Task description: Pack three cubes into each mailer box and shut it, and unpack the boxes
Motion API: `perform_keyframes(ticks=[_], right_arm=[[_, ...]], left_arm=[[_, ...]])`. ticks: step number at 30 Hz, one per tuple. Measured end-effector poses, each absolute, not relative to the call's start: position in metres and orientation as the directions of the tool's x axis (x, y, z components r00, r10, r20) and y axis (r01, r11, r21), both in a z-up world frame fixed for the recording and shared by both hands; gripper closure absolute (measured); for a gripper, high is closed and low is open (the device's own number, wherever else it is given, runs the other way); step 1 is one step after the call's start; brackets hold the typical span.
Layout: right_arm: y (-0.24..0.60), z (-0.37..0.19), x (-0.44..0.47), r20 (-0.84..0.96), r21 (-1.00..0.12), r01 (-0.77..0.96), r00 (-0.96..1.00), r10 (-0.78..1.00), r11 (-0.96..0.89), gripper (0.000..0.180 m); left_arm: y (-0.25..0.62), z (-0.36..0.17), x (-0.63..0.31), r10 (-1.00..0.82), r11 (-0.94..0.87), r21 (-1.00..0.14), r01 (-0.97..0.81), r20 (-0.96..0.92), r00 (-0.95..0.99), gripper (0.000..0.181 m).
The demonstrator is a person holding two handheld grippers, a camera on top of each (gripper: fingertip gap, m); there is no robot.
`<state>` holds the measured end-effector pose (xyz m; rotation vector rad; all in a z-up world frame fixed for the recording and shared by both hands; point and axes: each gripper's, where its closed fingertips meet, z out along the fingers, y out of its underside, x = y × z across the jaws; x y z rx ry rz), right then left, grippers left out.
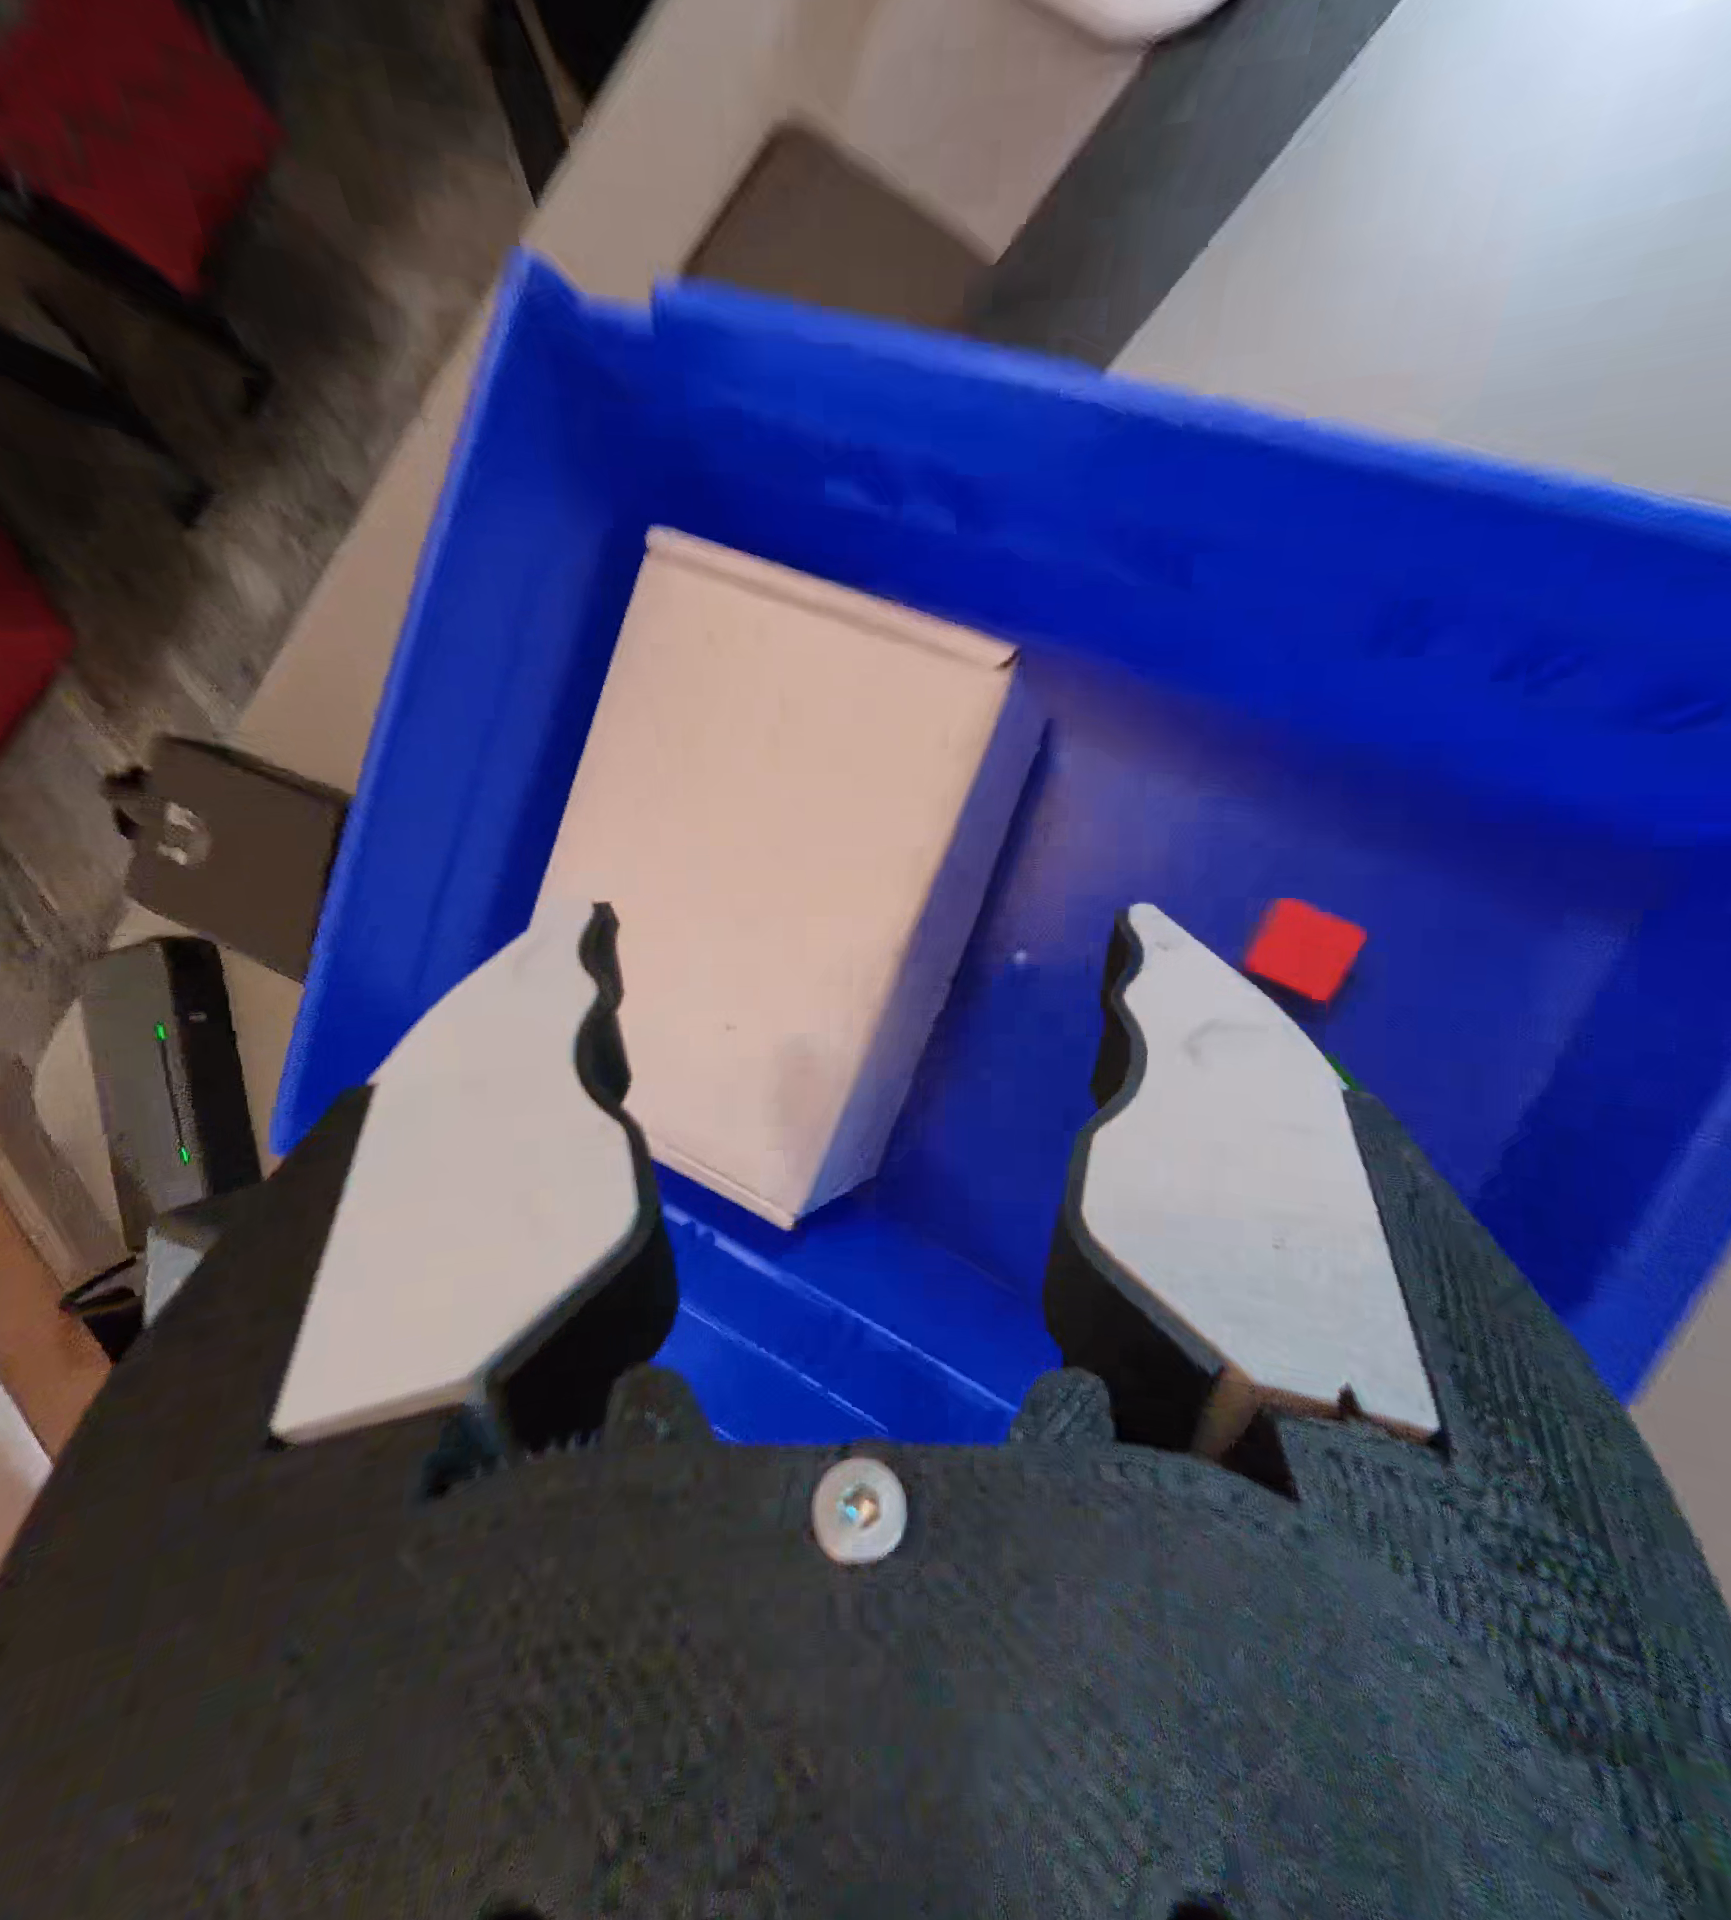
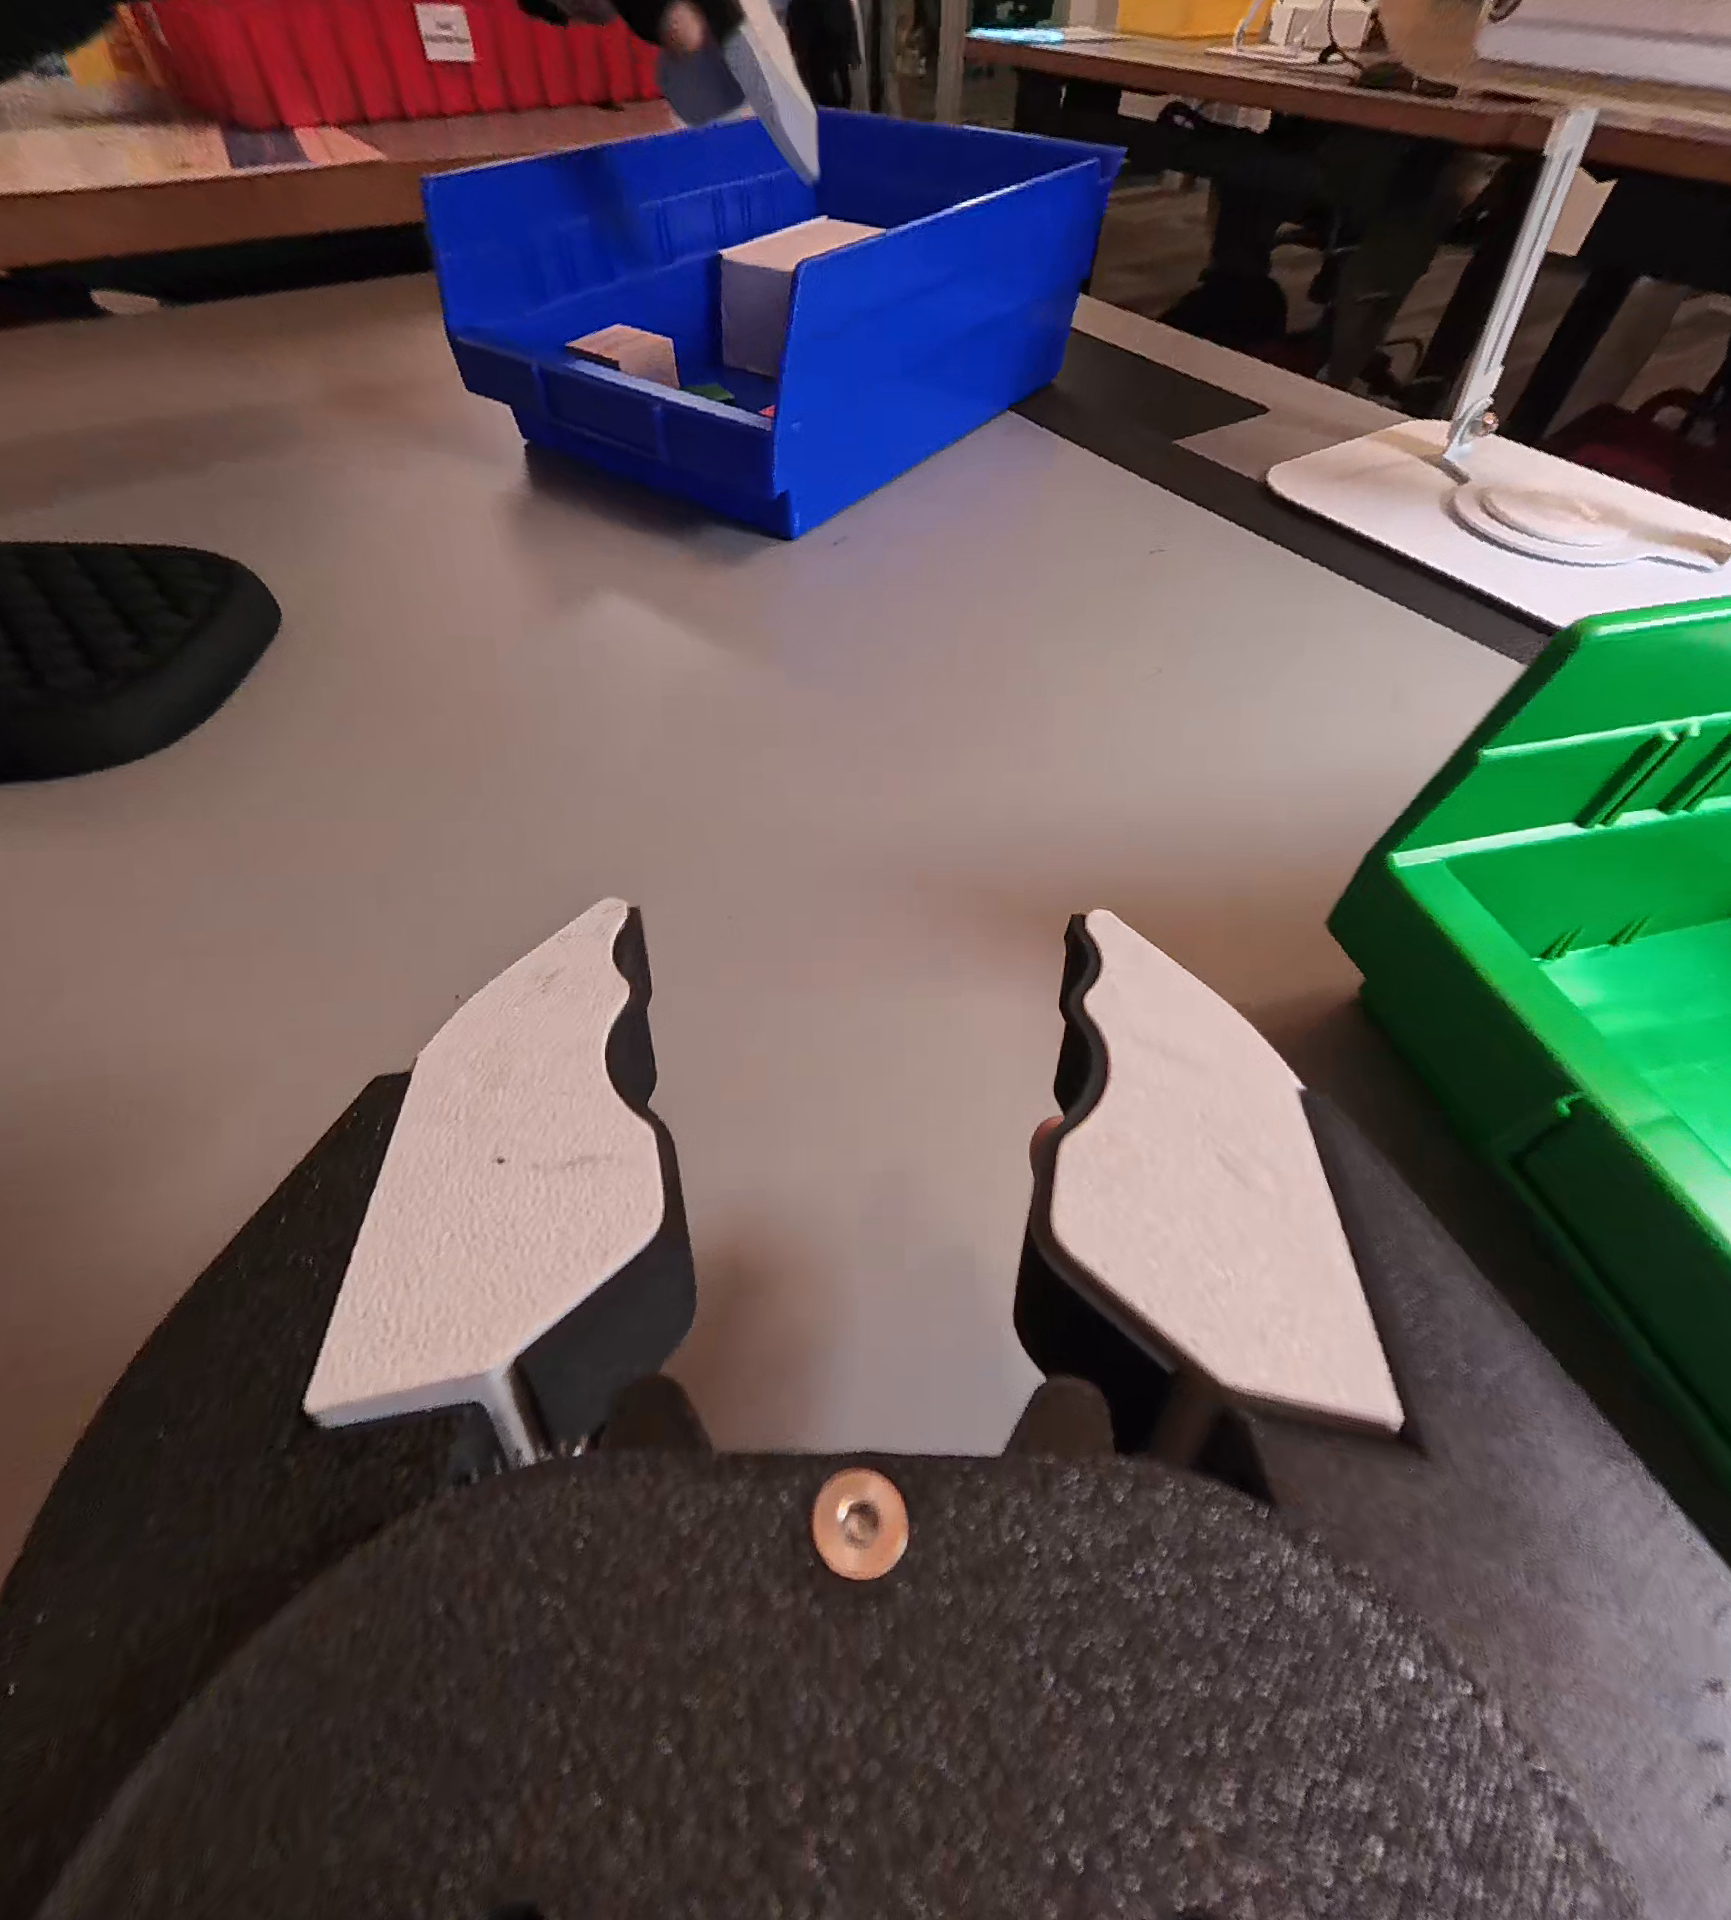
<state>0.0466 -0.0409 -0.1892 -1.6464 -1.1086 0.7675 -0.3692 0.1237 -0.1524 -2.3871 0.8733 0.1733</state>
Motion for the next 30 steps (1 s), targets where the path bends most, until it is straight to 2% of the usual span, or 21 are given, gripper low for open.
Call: perform_keyframes(ticks=[6, 13, 18, 26, 30], right_arm=[[-0.042, -0.196, 0.048, 0.038, -0.932, 0.347, 0.380, 0.924, -0.104, 0.104], [-0.045, -0.198, 0.046, 0.023, -0.930, 0.350, 0.355, 0.934, -0.110, 0.105], [-0.044, -0.201, 0.045, 0.003, -0.928, 0.351, 0.348, 0.938, -0.127, 0.106], [-0.045, -0.203, 0.045, 0.011, -0.925, 0.360, 0.342, 0.940, -0.121, 0.107], [-0.044, -0.205, 0.044, 0.006, -0.922, 0.365, 0.340, 0.941, -0.126, 0.108]], left_arm=[[0.154, -0.194, -0.403, -0.616, -0.687, -0.271, -0.675, -0.275, 0.738, 0.076], [0.166, -0.227, -0.405, -0.680, -0.690, -0.173, -0.703, -0.177, 0.711, 0.060], [0.164, -0.235, -0.411, -0.731, -0.642, -0.079, -0.763, -0.238, 0.640, 0.061], [0.135, -0.232, -0.394, -0.789, -0.581, -0.064, -0.811, -0.202, 0.581, 0.061], [0.135, -0.229, -0.396, -0.787, -0.585, -0.077, -0.808, -0.185, 0.588, 0.054]])
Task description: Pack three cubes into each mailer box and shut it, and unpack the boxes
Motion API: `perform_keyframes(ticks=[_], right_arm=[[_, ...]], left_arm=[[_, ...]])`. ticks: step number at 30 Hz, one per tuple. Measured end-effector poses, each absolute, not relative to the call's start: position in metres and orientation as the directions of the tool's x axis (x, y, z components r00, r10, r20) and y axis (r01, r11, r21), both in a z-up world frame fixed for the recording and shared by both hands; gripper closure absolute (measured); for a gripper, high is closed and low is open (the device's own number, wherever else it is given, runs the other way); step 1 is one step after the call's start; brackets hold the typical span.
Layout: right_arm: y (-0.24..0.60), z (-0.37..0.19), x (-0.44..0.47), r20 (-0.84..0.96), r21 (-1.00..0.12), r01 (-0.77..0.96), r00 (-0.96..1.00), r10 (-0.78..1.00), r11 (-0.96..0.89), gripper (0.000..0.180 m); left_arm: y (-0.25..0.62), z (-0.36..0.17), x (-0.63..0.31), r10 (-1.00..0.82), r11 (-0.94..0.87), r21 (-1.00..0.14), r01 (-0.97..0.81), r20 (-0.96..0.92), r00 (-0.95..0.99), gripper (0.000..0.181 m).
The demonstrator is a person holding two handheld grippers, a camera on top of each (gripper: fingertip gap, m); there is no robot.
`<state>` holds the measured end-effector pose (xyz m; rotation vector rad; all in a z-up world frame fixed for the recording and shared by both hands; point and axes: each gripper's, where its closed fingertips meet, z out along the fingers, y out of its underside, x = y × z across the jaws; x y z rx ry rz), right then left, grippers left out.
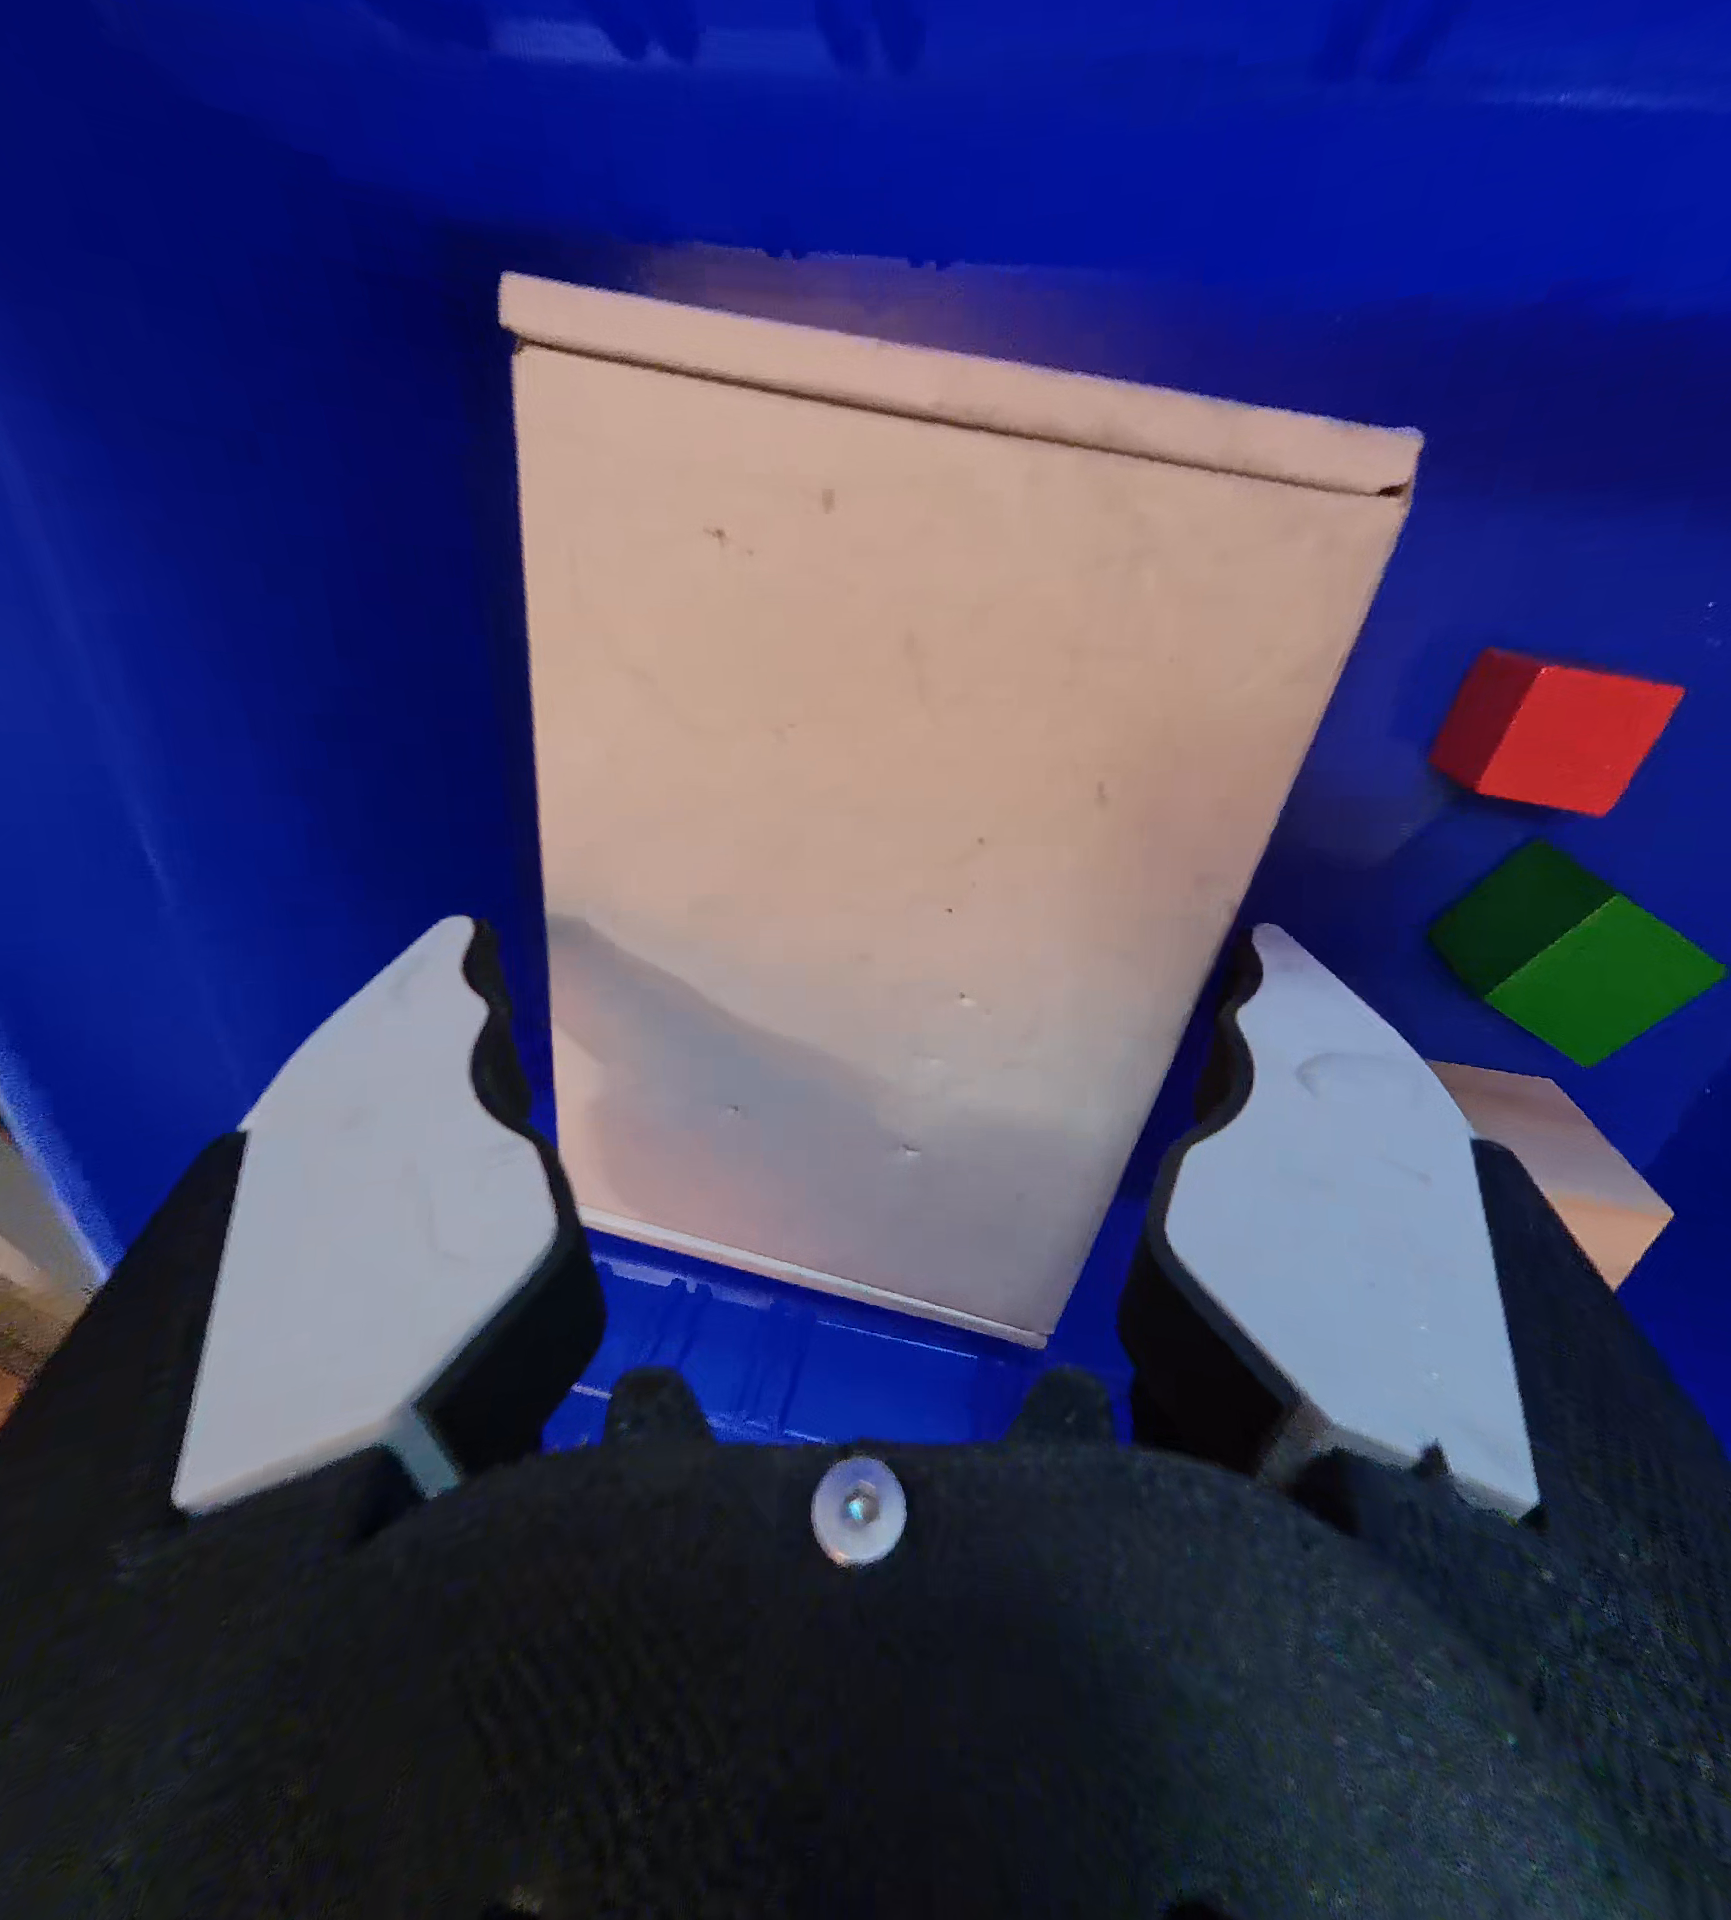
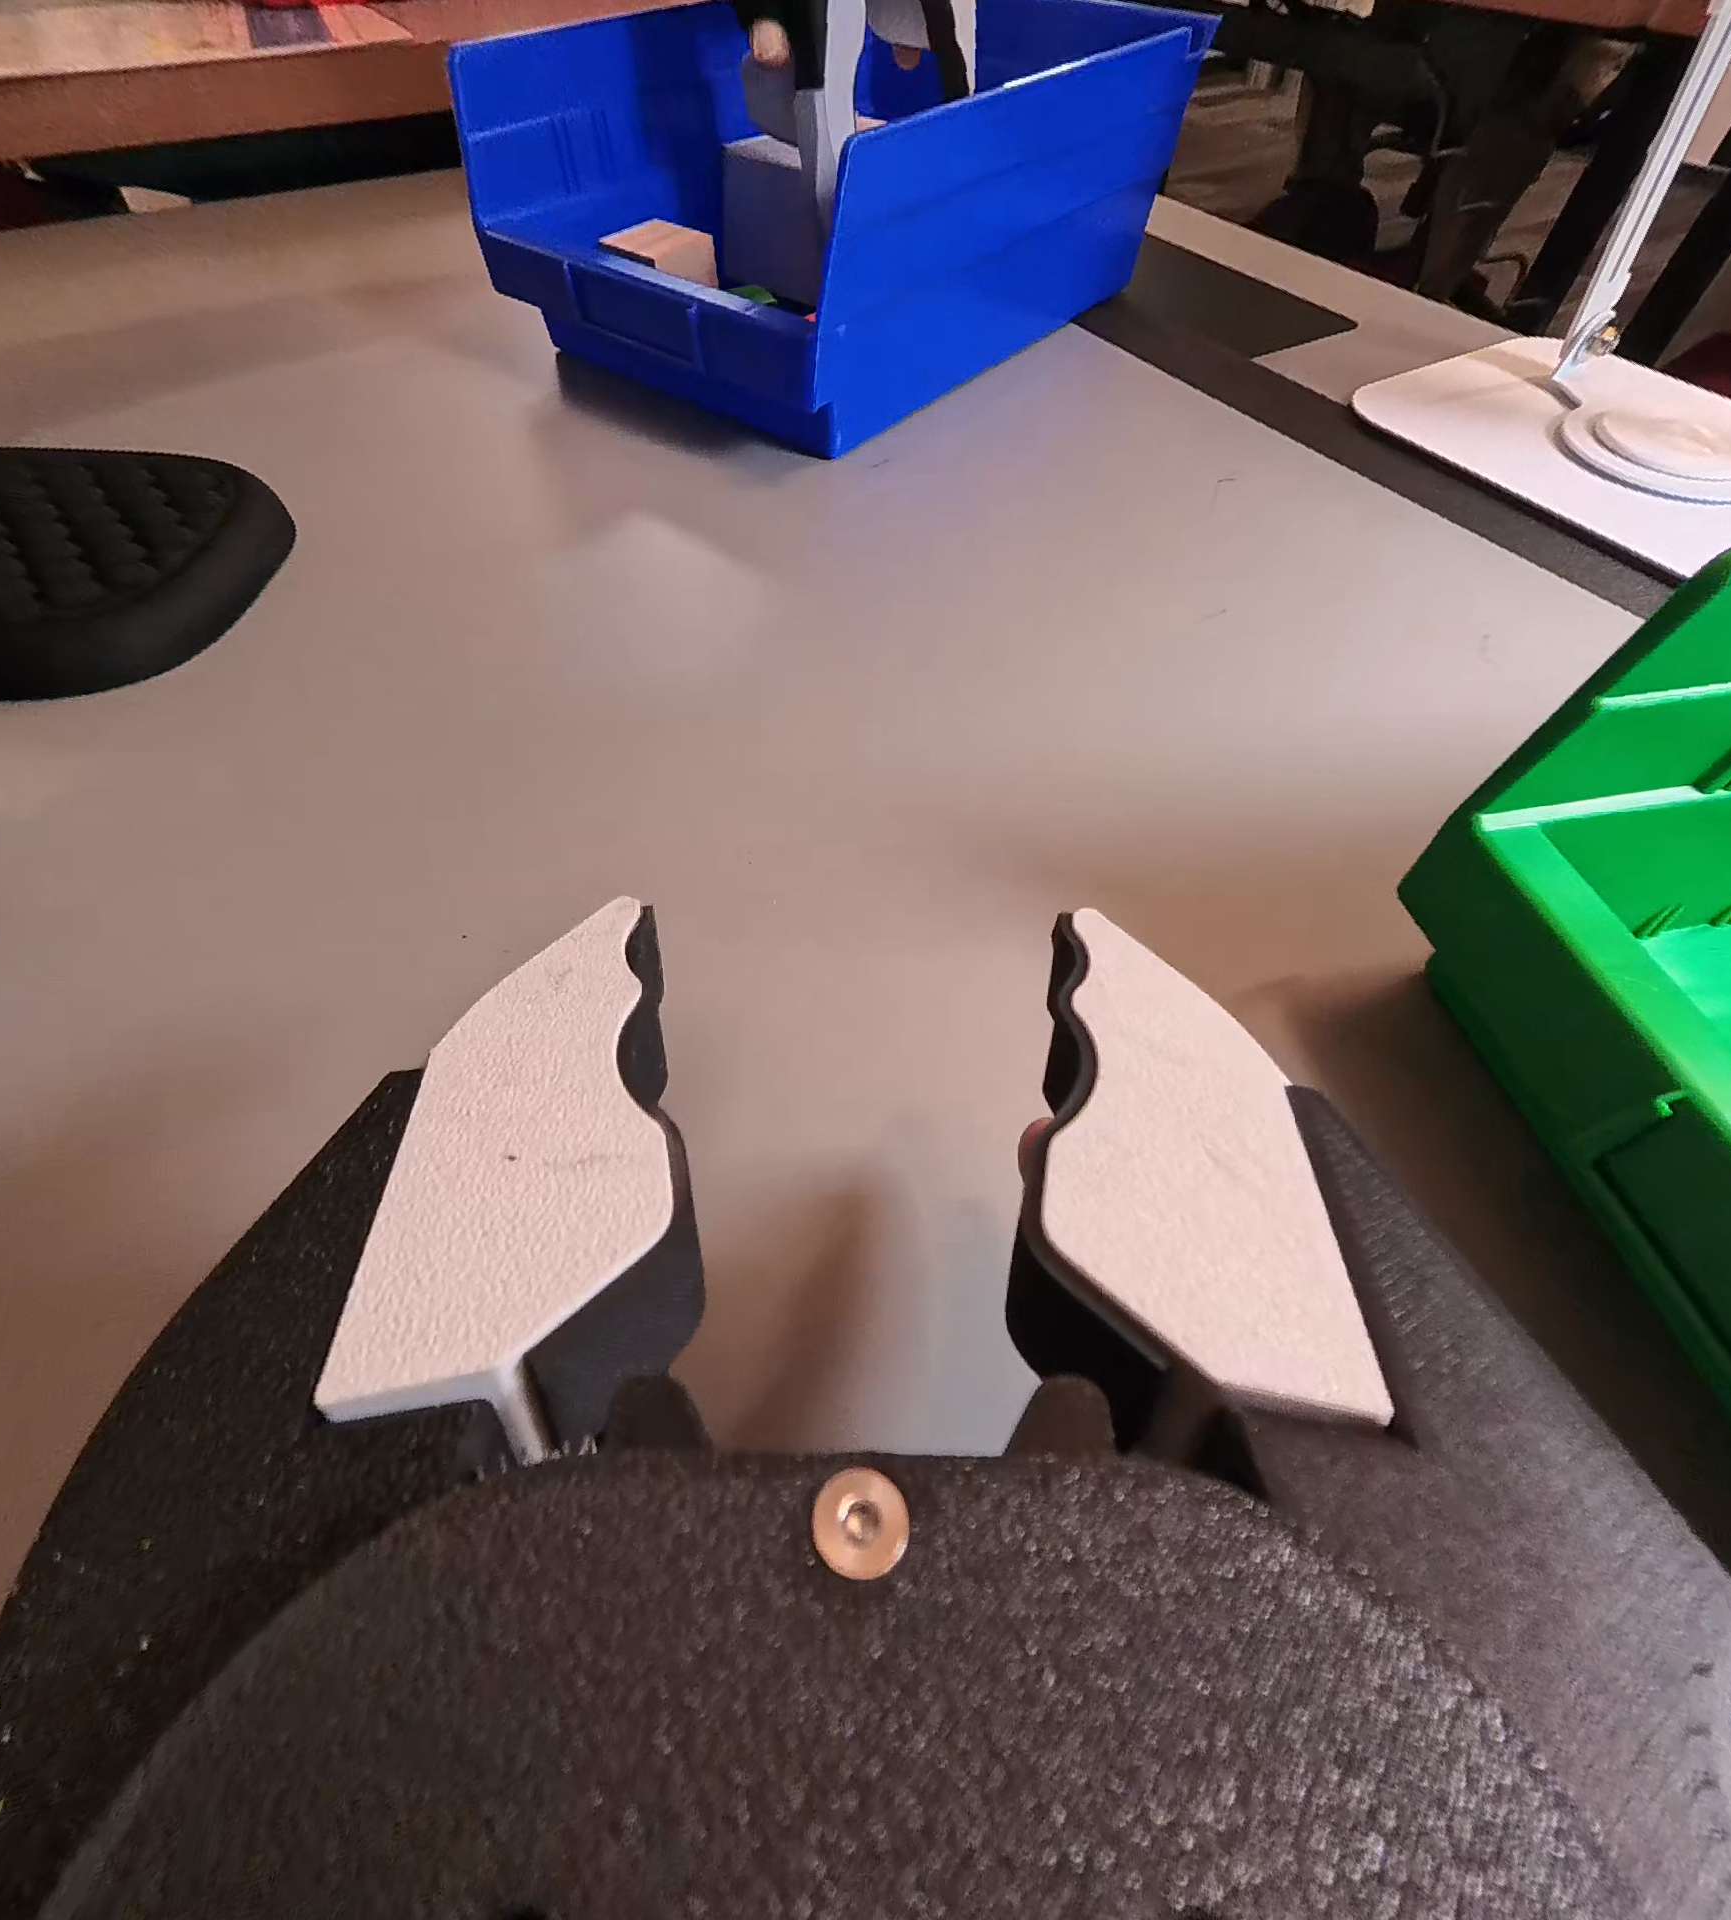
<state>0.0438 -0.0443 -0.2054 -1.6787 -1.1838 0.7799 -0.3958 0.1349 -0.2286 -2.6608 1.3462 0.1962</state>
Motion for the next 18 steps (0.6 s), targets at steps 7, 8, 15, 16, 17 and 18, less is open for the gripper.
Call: perform_keyframes(ticks=[7, 8, 15, 16, 17, 18], right_arm=[[-0.040, -0.205, 0.045, -0.010, -0.926, 0.350, 0.354, 0.935, -0.142, 0.110], [-0.040, -0.204, 0.045, -0.014, -0.927, 0.345, 0.358, 0.933, -0.146, 0.110], [-0.038, -0.201, 0.046, -0.005, -0.935, 0.327, 0.366, 0.930, -0.134, 0.112], [-0.038, -0.200, 0.046, 0.003, -0.936, 0.328, 0.367, 0.930, -0.126, 0.112], [-0.039, -0.199, 0.046, 0.011, -0.937, 0.328, 0.366, 0.930, -0.119, 0.112], [-0.039, -0.198, 0.046, 0.018, -0.938, 0.327, 0.368, 0.930, -0.111, 0.112]], left_arm=[[0.136, -0.245, -0.395, -0.797, -0.590, -0.048, -0.806, -0.125, 0.590, 0.048], [0.137, -0.245, -0.394, -0.801, -0.582, -0.053, -0.812, -0.137, 0.583, 0.048], [0.141, -0.209, -0.386, -0.778, -0.563, -0.129, -0.816, -0.253, 0.576, 0.049], [0.142, -0.196, -0.383, -0.771, -0.553, -0.149, -0.820, -0.282, 0.571, 0.049], [0.142, -0.181, -0.380, -0.763, -0.542, -0.166, -0.824, -0.315, 0.565, 0.049], [0.141, -0.165, -0.375, -0.754, -0.528, -0.184, -0.829, -0.348, 0.558, 0.049]])
